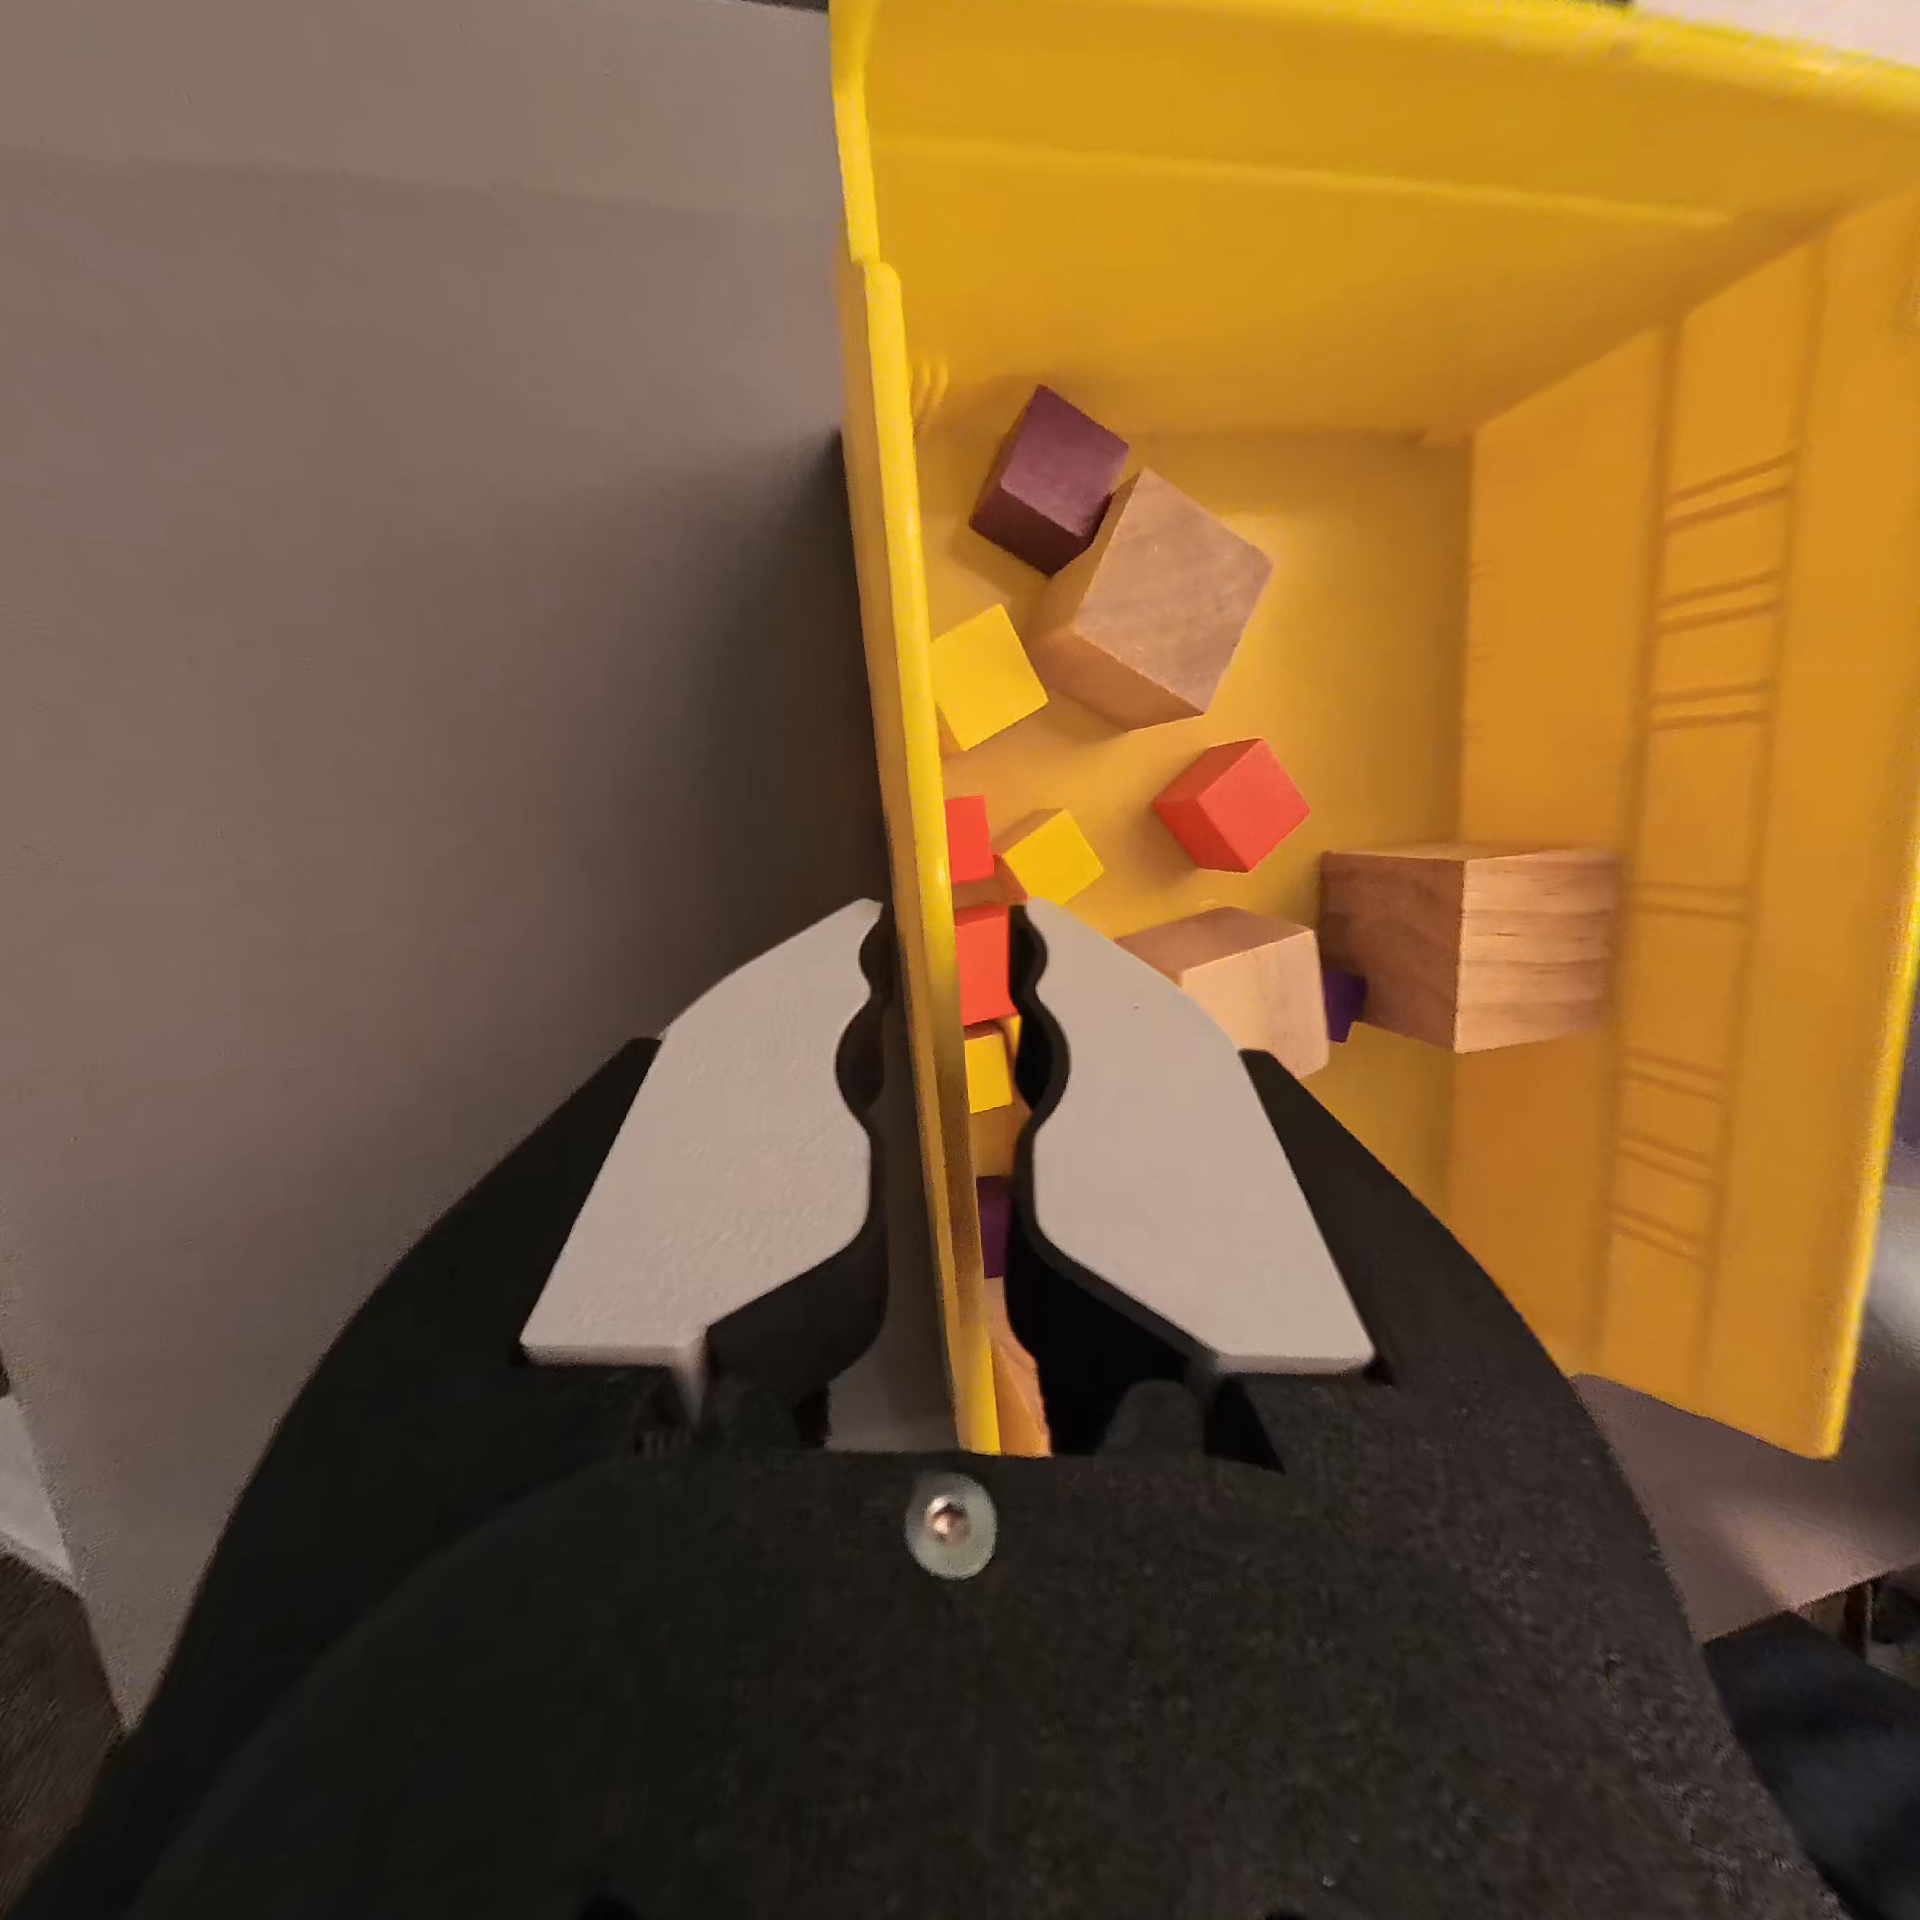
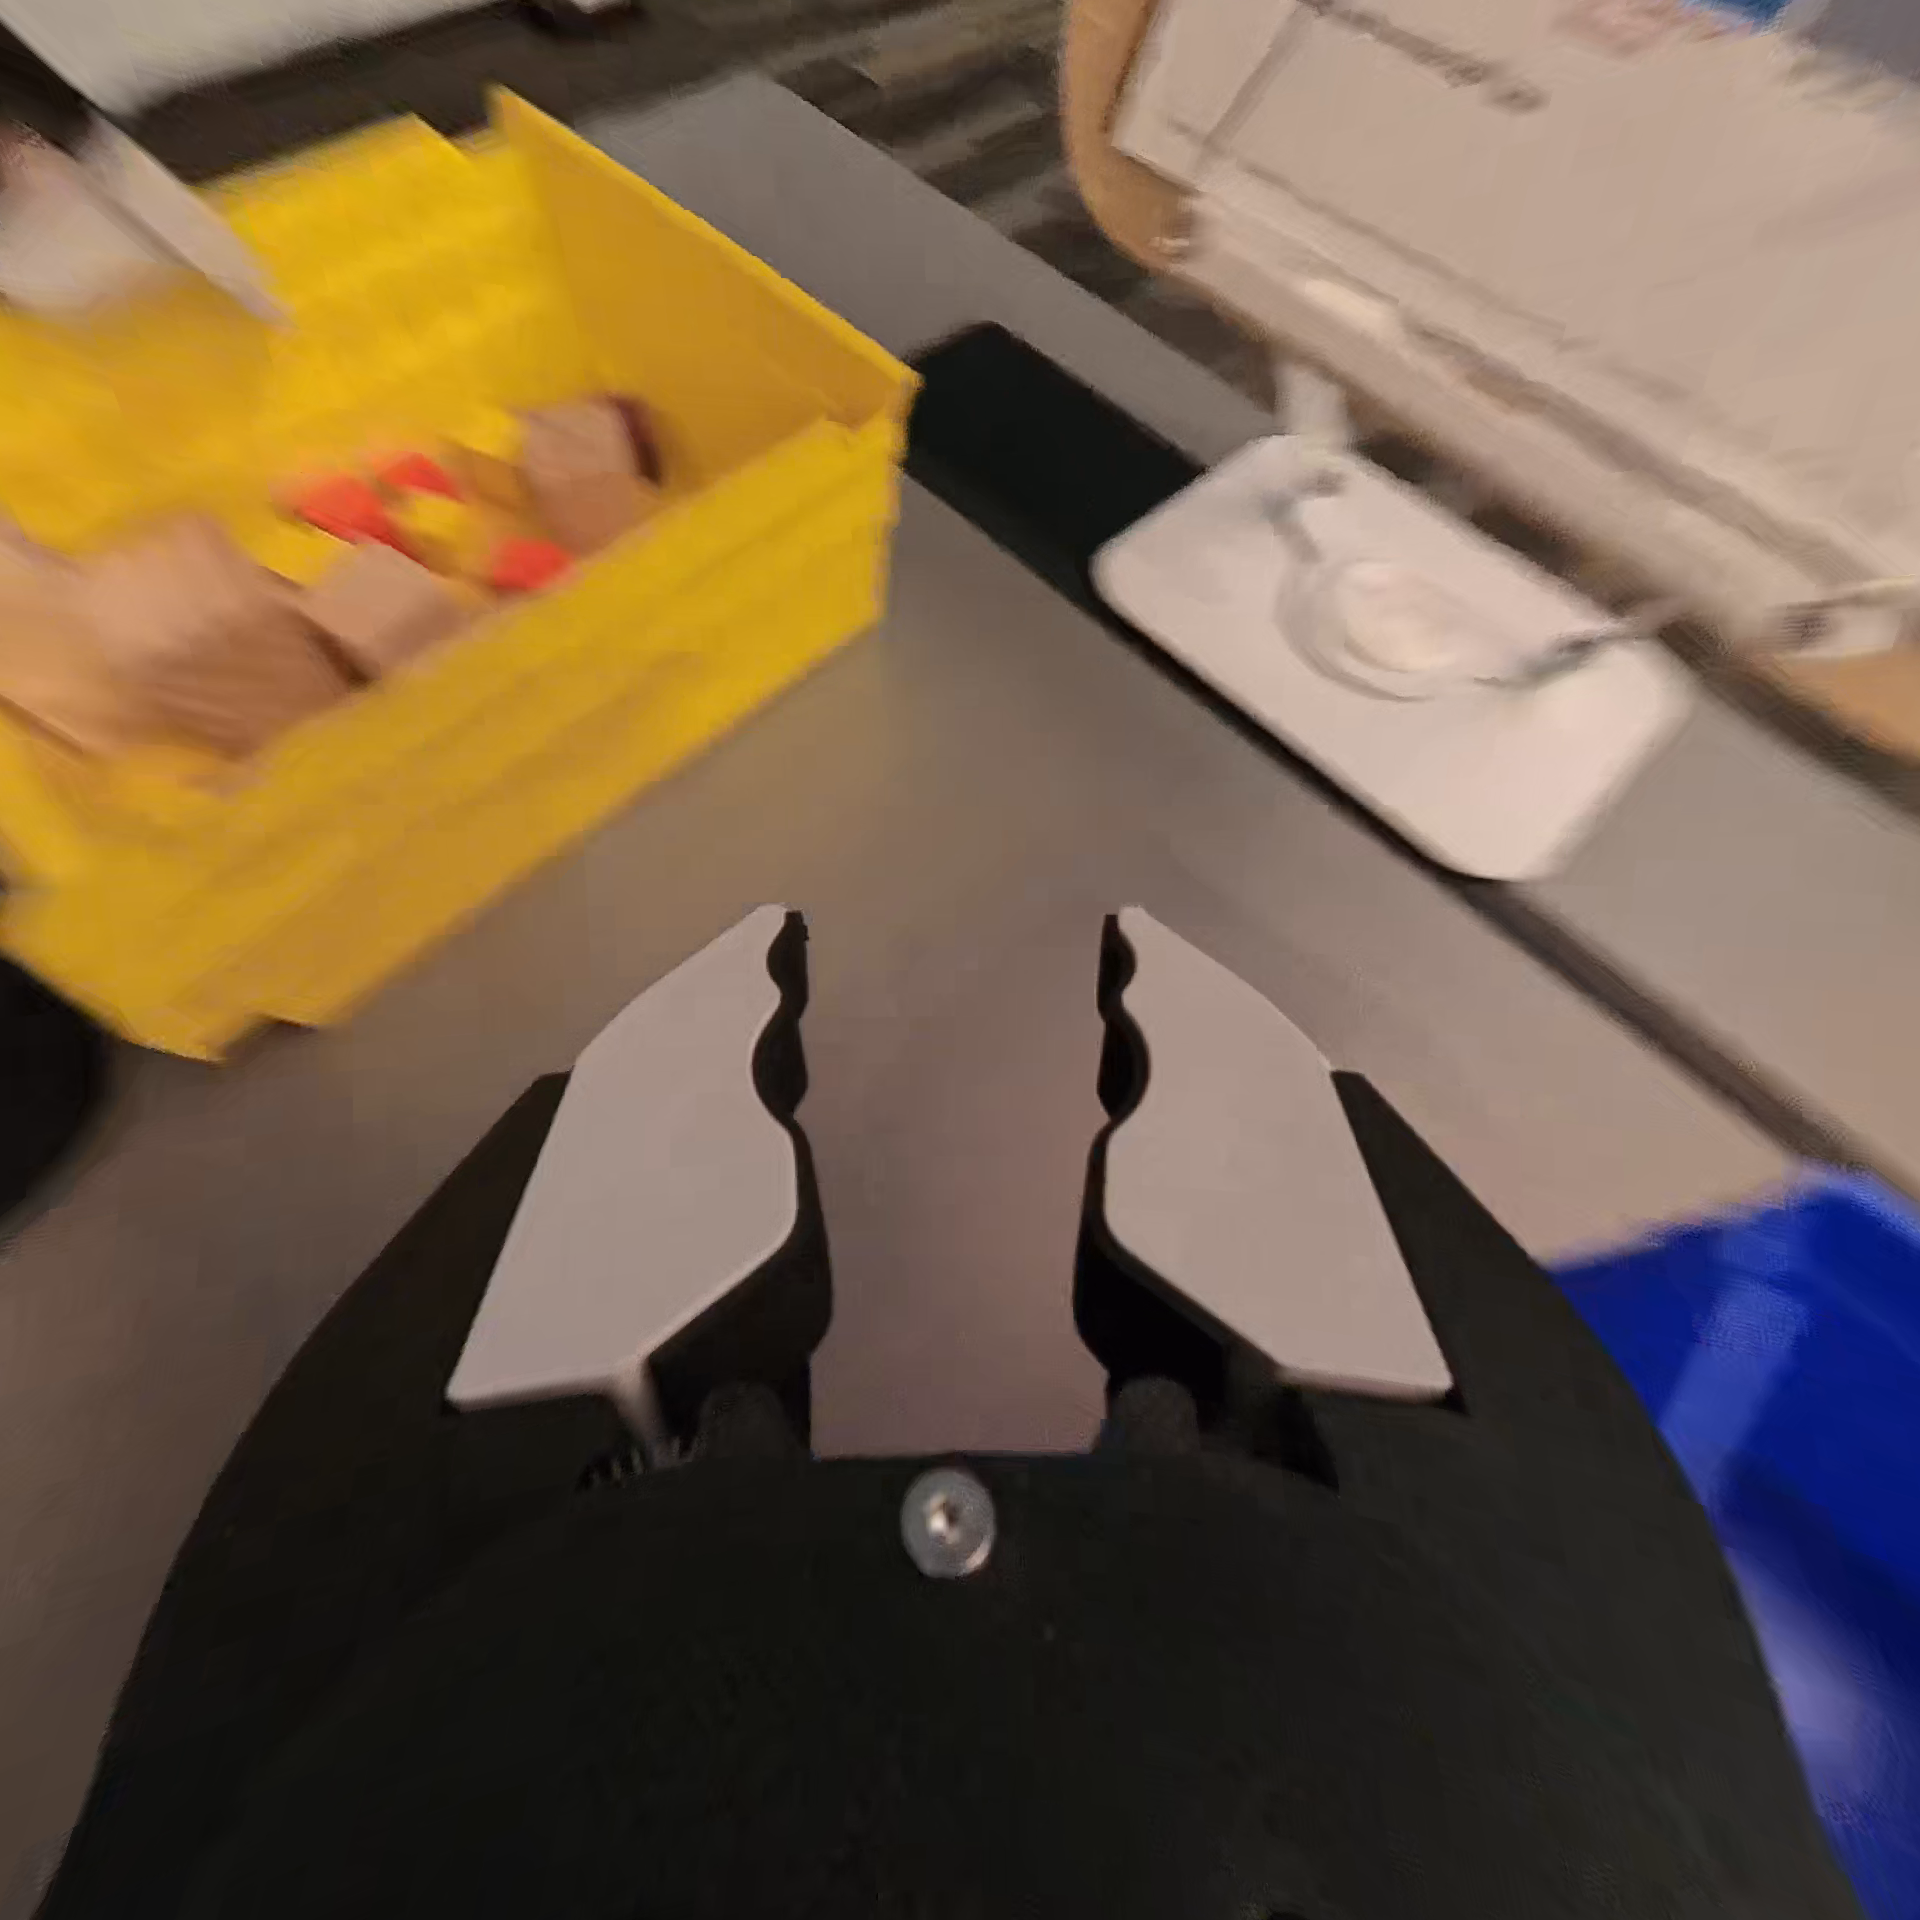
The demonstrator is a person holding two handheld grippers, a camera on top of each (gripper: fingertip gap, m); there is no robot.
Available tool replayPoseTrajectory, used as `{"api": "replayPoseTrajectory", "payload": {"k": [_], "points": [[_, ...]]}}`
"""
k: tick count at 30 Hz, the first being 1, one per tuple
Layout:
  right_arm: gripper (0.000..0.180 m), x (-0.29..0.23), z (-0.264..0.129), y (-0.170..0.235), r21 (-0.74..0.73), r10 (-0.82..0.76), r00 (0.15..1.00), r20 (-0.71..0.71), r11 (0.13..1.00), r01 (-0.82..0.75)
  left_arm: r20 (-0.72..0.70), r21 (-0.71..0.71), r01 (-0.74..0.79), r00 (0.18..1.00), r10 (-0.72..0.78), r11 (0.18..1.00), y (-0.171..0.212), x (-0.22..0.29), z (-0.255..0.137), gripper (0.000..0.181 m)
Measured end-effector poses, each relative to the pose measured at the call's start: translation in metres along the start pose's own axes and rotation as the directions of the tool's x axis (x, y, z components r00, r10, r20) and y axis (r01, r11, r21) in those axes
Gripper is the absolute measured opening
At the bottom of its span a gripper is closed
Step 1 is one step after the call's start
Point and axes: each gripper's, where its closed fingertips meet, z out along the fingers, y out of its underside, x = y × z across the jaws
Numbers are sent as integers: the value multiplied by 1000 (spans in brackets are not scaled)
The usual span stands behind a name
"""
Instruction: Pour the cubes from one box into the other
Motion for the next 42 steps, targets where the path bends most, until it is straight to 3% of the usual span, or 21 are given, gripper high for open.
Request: {"api": "replayPoseTrajectory", "payload": {"k": [2, 5, 11, 15, 19, 27, 35, 42], "points": [[55, -40, 16, -15, -4, 156, 967, 203, 987, -159, 17, -34, -4, 1000, 5, 999, 2, -1, 6, 15], [56, -64, 50, -36, -68, 262, 924, 279, 965, -253, 57, -50, -17, 998, 20, 999, 2, -5, 11, 7], [60, -76, 115, -45, -351, 406, 897, 173, 877, -329, 68, -111, -22, 997, 29, 994, 11, -8, 18, 8], [59, -72, 138, -36, -493, 310, 951, -10, 826, -275, 66, -167, -29, 997, 40, 986, 16, -10, 29, 7], [53, -75, 151, -18, -641, 271, 953, -133, 710, -292, 64, -159, -43, 996, 54, 986, 14, -10, 30, 7], [26, -82, 164, 9, -751, 219, 931, -292, 550, -365, 56, -152, -35, 997, 44, 988, 14, -10, 31, 7], [10, -85, 173, 8, -707, 355, 895, -270, 559, -434, 0, -152, -26, 1000, 27, 988, 16, -7, 31, 12], [6, -87, 175, 11, -702, 370, 894, -253, 565, -433, 81, -206, -98, 990, 117, 974, 20, -10, 31, 6]]}}
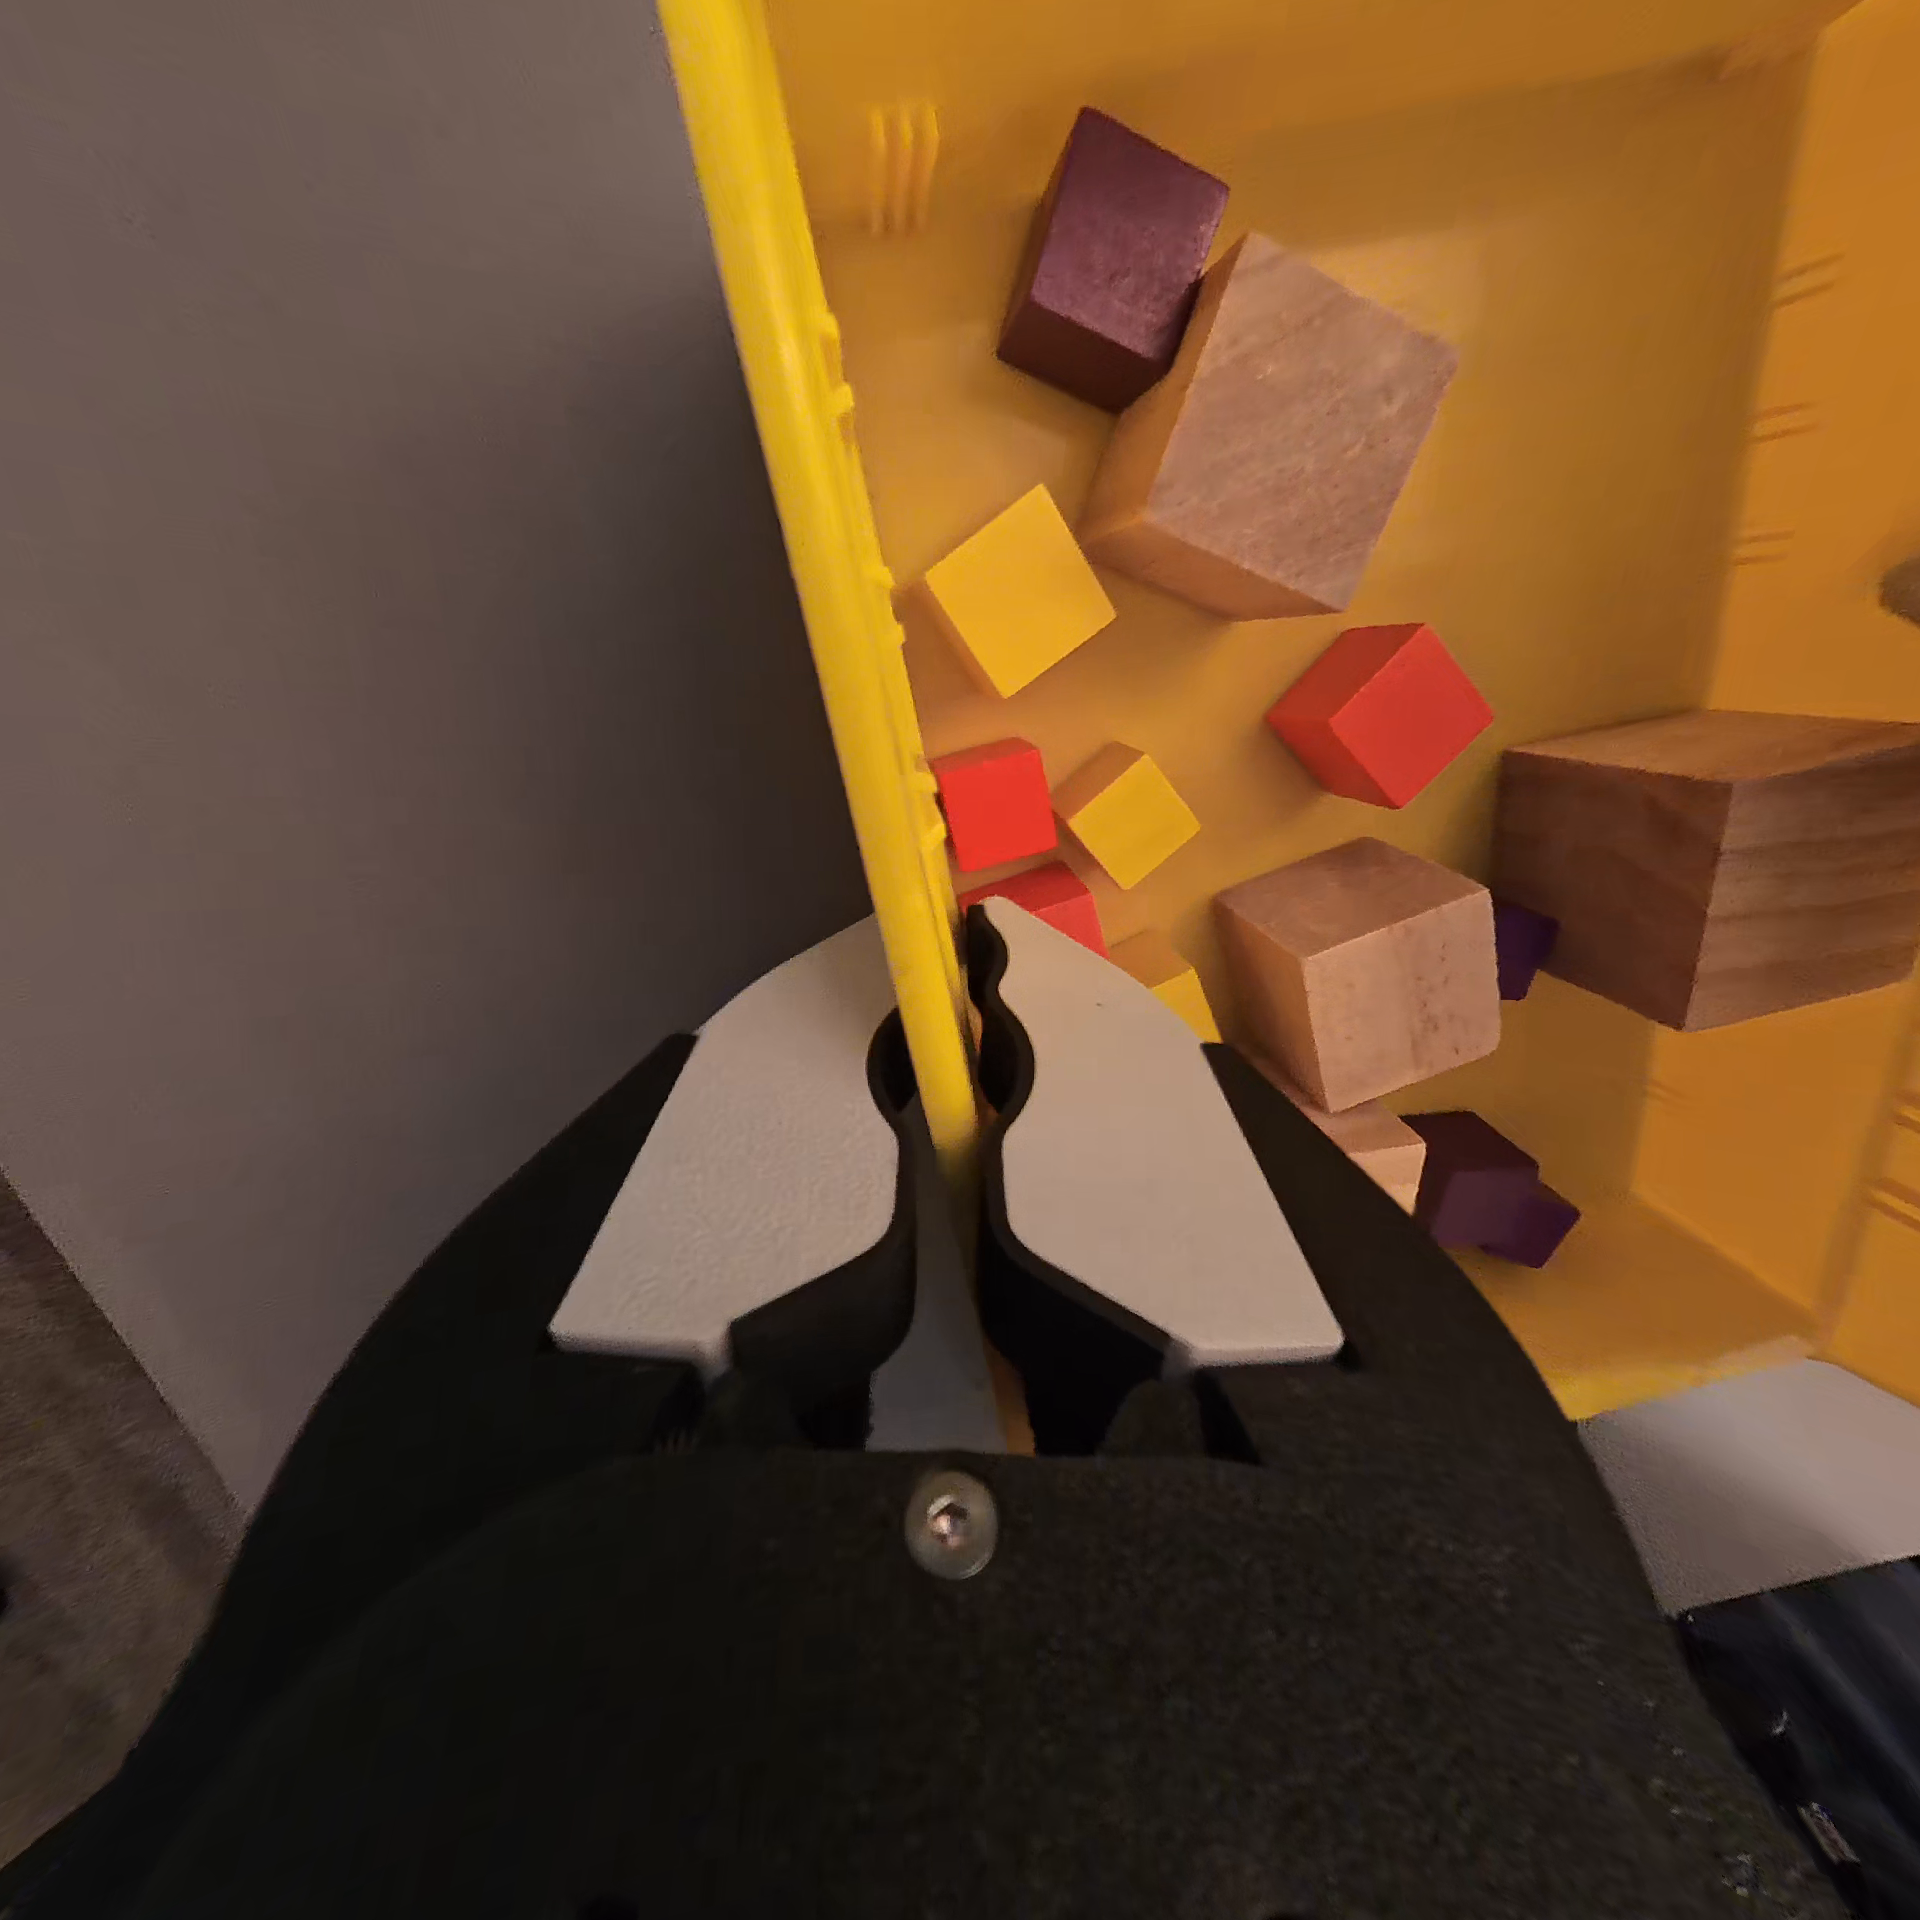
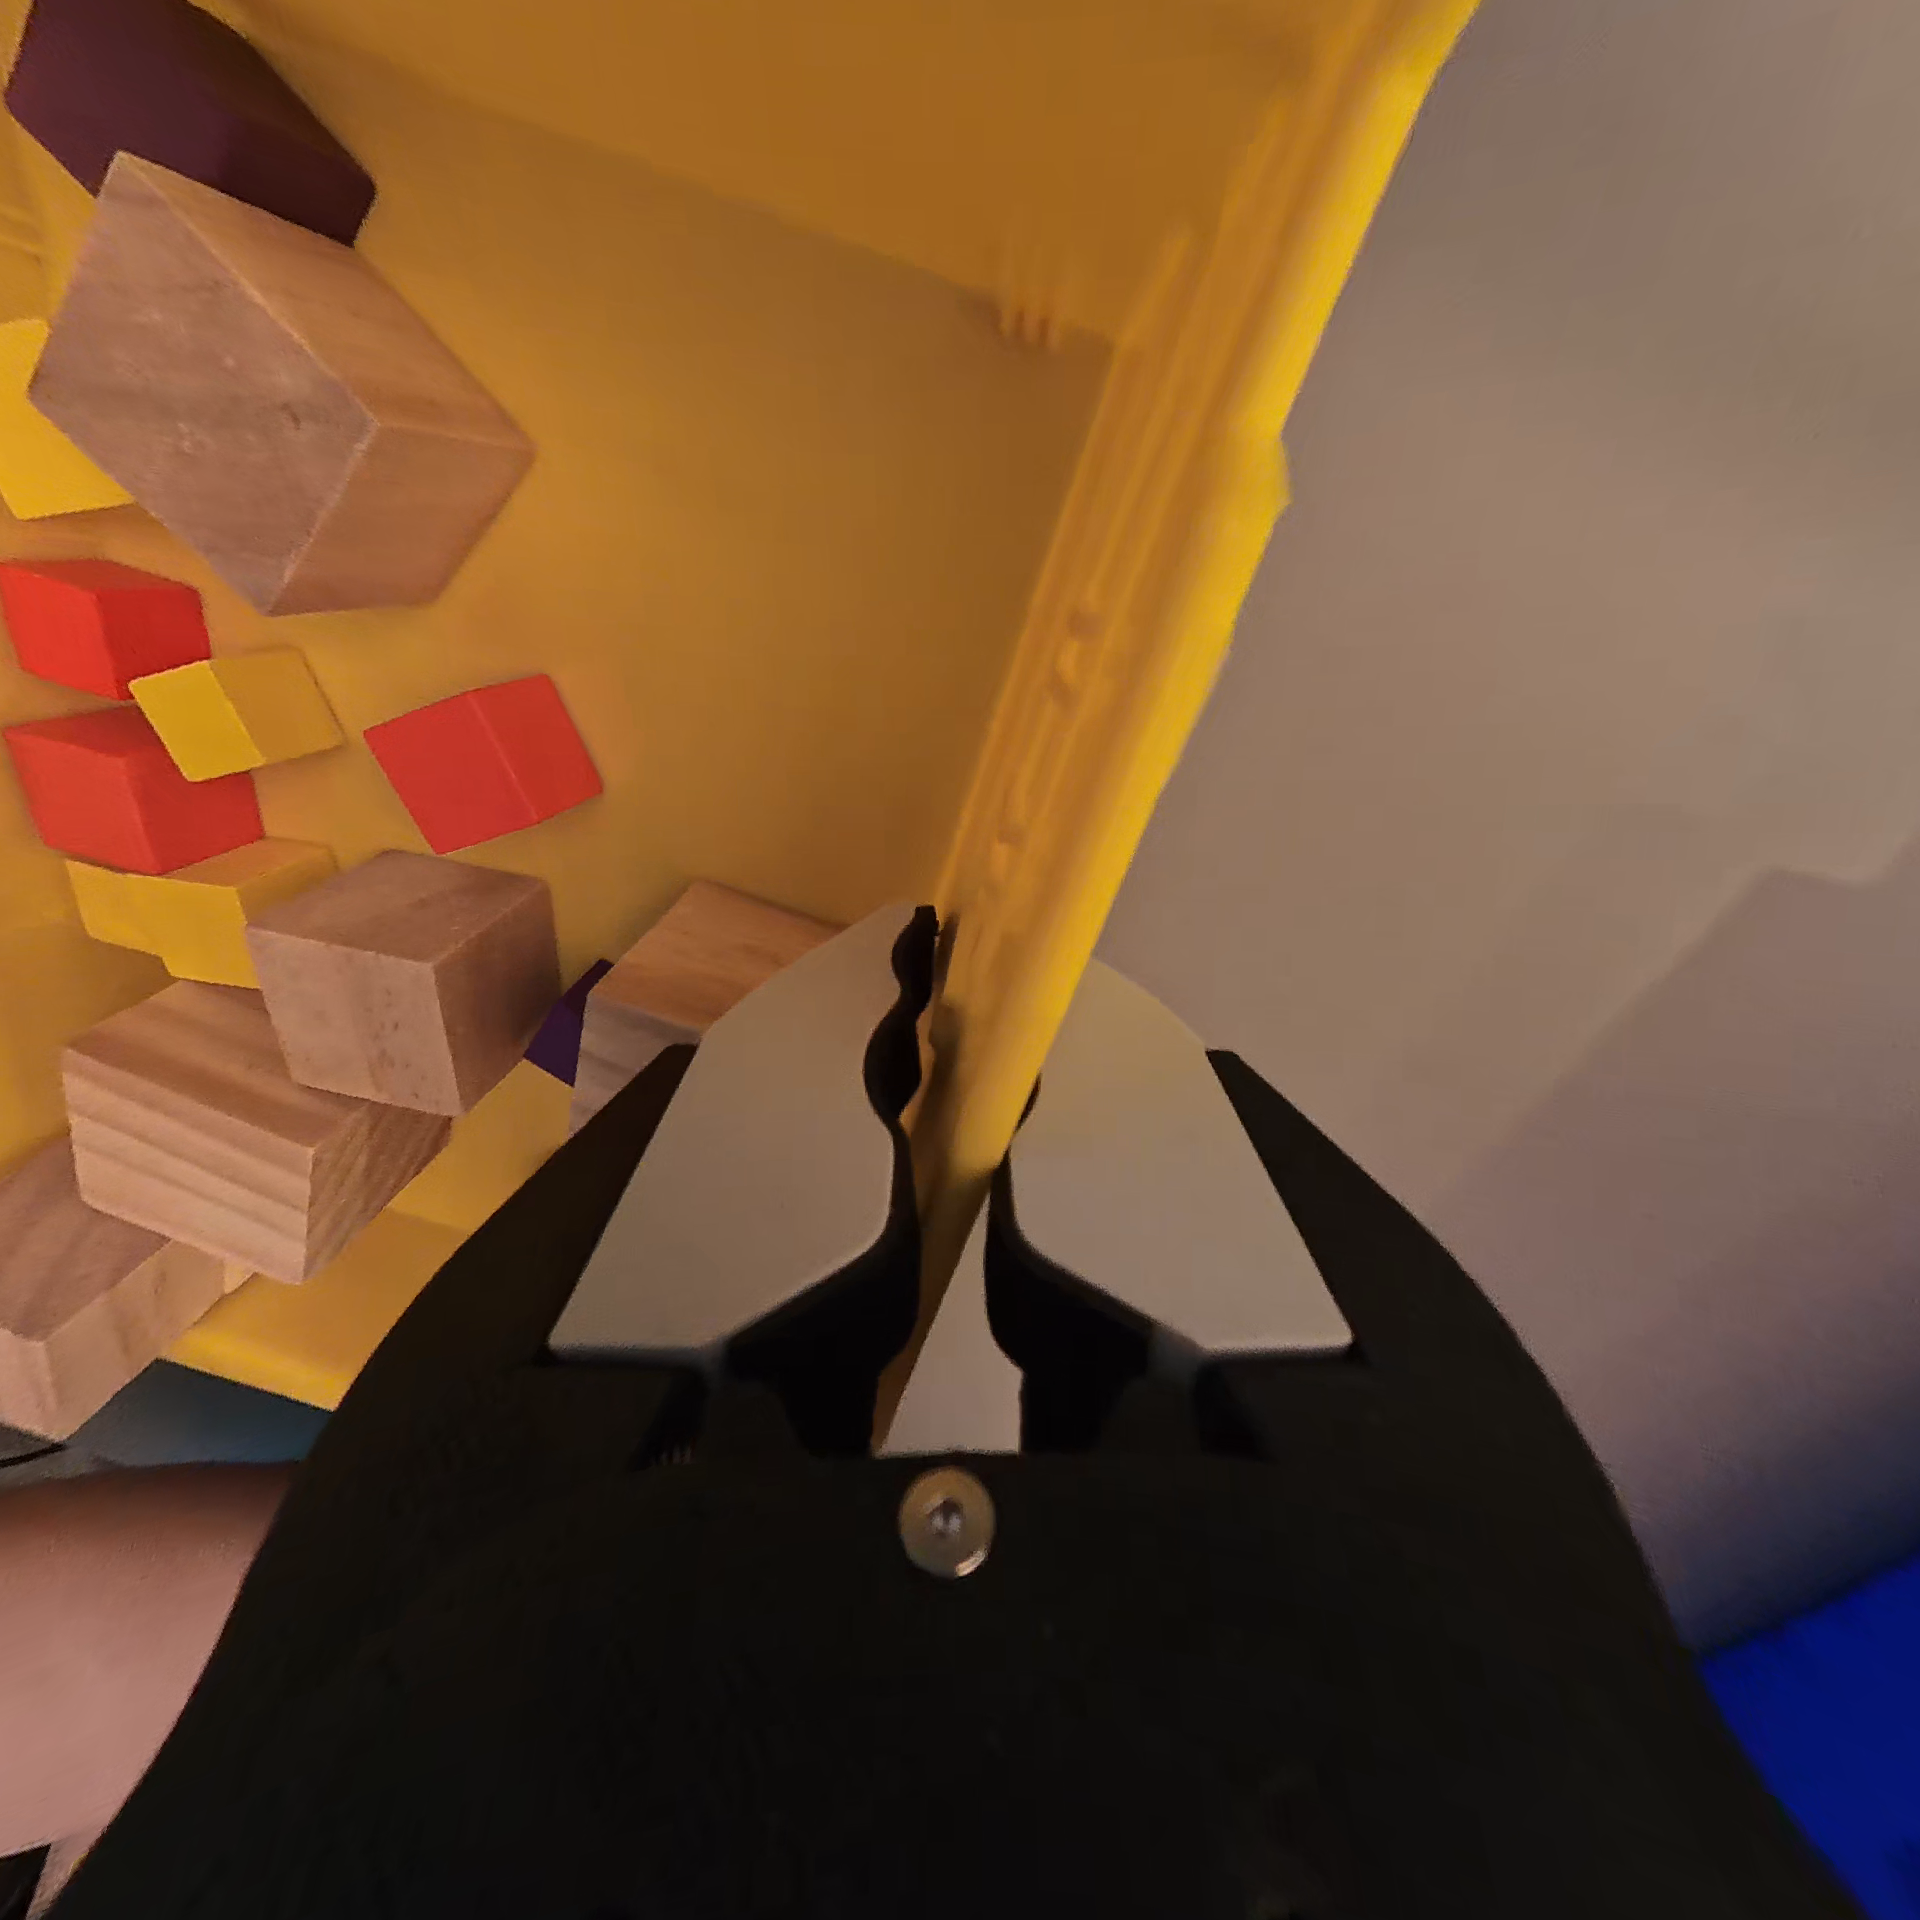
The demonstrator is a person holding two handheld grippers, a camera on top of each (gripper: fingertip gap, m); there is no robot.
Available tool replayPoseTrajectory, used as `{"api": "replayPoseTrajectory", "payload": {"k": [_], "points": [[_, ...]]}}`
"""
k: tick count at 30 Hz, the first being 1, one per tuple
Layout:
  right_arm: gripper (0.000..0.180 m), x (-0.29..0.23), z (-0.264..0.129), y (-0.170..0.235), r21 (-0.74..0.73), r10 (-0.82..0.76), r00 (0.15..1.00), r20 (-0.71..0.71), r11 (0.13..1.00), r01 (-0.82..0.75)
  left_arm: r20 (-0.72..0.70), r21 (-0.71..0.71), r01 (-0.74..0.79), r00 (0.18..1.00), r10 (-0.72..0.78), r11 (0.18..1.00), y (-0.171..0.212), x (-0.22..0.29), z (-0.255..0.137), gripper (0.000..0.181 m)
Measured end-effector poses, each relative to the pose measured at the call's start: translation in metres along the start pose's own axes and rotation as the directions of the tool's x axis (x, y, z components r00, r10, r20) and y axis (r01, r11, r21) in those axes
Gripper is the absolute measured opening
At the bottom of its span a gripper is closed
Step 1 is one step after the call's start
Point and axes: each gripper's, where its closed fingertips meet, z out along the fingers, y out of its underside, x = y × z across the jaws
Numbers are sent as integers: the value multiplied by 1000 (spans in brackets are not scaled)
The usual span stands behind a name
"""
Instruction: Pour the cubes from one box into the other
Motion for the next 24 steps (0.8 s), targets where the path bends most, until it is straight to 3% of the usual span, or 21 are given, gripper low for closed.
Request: {"api": "replayPoseTrajectory", "payload": {"k": [7, 12, 18, 24], "points": [[5, 18, -5, 9, -13, 13, 1000, -6, 1000, -13, 41, -99, -47, 998, 51, 994, 4, 24, 3, 7], [5, 57, -19, 28, -35, 55, 998, 17, 998, -55, 26, -127, -125, 991, 130, 984, 0, 69, 1, 7], [5, 90, -41, 60, -52, 59, 995, 85, 997, -55, 116, -81, -196, 972, 204, 977, 1, 117, -16, 8], [5, 129, -60, 78, -66, 63, 995, 80, 996, -58, 74, -173, -192, 976, 207, 966, -3, 164, -23, 8]]}}
